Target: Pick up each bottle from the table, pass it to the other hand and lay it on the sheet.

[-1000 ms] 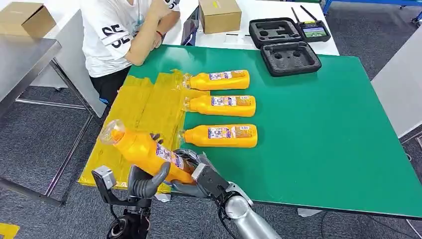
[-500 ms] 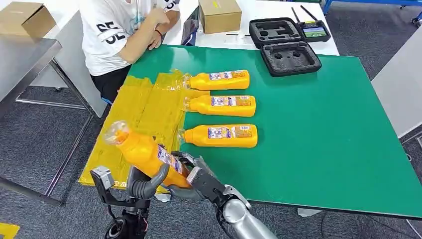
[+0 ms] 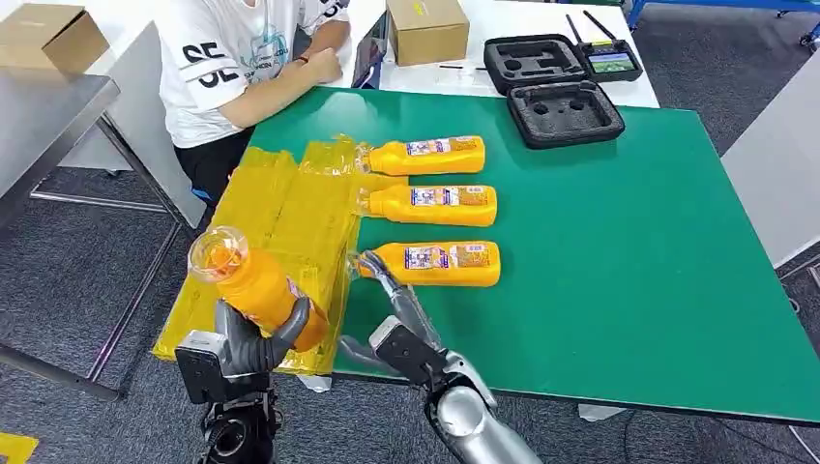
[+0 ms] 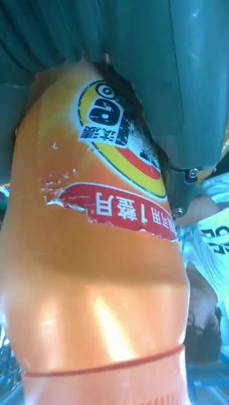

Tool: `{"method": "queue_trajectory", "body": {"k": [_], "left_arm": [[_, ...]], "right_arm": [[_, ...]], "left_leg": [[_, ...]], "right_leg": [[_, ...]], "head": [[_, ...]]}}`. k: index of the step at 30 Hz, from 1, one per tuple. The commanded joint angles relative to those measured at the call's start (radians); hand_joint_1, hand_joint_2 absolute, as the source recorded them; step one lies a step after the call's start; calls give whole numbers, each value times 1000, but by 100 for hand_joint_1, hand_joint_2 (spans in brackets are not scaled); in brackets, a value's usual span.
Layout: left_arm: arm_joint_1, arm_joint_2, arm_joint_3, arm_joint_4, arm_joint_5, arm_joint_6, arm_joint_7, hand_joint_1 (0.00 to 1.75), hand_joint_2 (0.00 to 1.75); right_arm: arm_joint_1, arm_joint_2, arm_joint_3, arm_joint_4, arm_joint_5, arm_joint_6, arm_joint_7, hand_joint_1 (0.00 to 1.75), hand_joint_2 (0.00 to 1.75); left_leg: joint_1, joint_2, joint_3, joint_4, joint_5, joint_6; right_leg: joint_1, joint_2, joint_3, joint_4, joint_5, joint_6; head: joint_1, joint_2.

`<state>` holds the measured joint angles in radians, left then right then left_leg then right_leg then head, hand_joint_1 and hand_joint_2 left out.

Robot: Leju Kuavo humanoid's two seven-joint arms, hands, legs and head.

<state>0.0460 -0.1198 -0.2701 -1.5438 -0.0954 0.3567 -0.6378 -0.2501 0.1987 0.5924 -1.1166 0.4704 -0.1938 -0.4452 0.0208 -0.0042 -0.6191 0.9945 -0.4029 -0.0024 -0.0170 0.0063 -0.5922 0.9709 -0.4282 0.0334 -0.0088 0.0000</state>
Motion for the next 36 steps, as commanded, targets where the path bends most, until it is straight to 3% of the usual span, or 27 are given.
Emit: {"method": "queue_trajectory", "body": {"k": [1,4,9,10,14,20,25,36], "left_arm": [[-81,40,41,56,-159,139,6,175,175],[-174,91,77,149,-348,205,79,175,175],[-358,172,64,395,-633,176,198,175,175],[-412,205,24,481,-732,161,243,175,175],[-581,225,-49,743,-795,133,257,175,175],[-638,274,-142,814,-869,5,318,175,175],[-654,290,-165,831,-886,-11,323,175,175],[-855,323,-350,1034,-1008,-348,343,175,175]], "right_arm": [[2,-50,5,-150,-32,-38,-48,0,0],[13,-63,27,-238,-117,-40,-118,0,0],[17,-67,79,-323,-249,-50,-237,0,0],[7,-62,92,-319,-282,-38,-240,0,175],[-77,-33,157,-214,-307,-9,-225,0,175],[-151,-18,204,-93,-340,21,-208,0,175],[-157,-18,210,-63,-349,13,-219,0,175],[-137,-10,184,6,-374,46,-234,0,175]], "left_leg": [[0,-1,4,0,-2,1],[0,-2,2,0,0,0],[0,-3,5,-1,0,1],[0,-2,3,-1,1,0],[0,-3,5,-1,1,1],[1,1,9,1,-1,1],[1,2,6,0,1,0],[2,-2,5,2,0,1]], "right_leg": [[1,-2,5,0,-2,-2],[0,-3,2,0,-1,-1],[1,-4,6,-1,-2,-2],[0,-3,3,0,-1,-2],[1,-4,6,0,-1,-2],[2,-1,10,0,-2,-3],[2,2,6,0,-1,-2],[3,-3,7,1,-2,-2]], "head": [[0,0],[0,0],[0,0],[0,0],[0,0],[0,0],[0,0],[0,0]]}}
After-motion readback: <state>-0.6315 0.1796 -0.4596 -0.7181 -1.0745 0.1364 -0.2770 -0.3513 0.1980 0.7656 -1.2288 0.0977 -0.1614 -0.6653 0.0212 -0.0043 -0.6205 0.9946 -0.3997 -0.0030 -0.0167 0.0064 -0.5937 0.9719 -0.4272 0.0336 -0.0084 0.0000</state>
